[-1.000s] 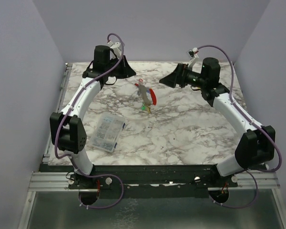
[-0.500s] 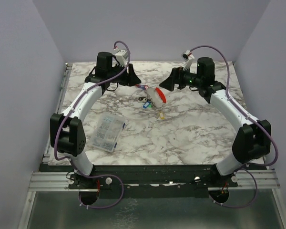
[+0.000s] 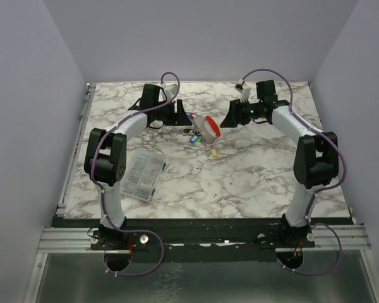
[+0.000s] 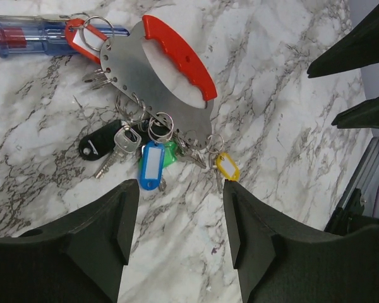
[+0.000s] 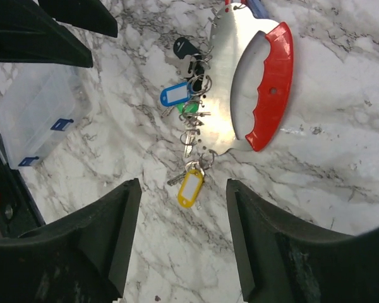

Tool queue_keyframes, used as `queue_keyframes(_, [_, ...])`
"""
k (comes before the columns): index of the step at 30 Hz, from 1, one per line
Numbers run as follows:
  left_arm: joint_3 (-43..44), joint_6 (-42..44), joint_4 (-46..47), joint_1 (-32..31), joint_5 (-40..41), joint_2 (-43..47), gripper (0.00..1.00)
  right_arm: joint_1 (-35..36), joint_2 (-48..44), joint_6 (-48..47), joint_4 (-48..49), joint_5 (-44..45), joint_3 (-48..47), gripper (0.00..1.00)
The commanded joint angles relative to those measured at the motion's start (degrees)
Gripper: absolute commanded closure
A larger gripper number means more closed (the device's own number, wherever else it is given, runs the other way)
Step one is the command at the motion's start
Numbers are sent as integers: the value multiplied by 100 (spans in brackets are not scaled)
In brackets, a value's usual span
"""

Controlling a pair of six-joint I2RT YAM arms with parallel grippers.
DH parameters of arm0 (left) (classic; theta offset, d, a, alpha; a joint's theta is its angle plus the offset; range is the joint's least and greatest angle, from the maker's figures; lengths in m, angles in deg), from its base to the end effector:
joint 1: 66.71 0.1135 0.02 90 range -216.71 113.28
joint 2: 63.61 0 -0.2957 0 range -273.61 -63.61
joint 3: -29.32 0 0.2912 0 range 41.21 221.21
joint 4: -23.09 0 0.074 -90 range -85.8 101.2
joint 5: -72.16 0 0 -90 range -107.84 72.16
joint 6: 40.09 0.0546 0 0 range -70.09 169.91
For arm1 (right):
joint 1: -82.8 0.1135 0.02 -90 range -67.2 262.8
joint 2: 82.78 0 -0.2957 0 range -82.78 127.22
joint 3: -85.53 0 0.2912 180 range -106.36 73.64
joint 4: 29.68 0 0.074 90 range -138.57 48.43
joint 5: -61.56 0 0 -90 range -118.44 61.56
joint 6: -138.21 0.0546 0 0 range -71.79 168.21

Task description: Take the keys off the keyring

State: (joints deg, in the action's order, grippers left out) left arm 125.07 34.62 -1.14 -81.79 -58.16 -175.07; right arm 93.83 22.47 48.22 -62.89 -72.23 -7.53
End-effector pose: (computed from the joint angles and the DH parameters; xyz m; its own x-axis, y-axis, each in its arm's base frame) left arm 0.4708 -0.1635 0.2356 -0.7766 0.0010 -0.6300 0.4899 0.6297 -0.6029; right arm 0.4463 0.1255 0.2565 -0.6990 -0.1361 -0.7021 -0.6149 0.6156 0.4929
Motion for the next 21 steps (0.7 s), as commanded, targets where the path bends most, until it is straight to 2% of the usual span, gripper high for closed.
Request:
queue_keyframes(1, [-17,-930,1174,21,-403,-408,39,-18,701,-839,-1062,-251,-879,36])
queue_keyframes(5, [-205,-1662,2261,21,-523,-767,38,-46,1147,-720,-870,-145,-1161,39])
queue_keyframes(7, [-230,-1760,2595,21,-431,-982,37,-77,1405,-699,-877,-140,-1344,39])
queue_keyframes(14, [77,-2013,2979,23,-317,-1716,35,-83,2152,-633,-829,-236,-1801,40])
queue_keyframes(21, [67,-2615,3623,-139,-479,-2147,37,-83,2556,-595,-744,-626,-1706,41])
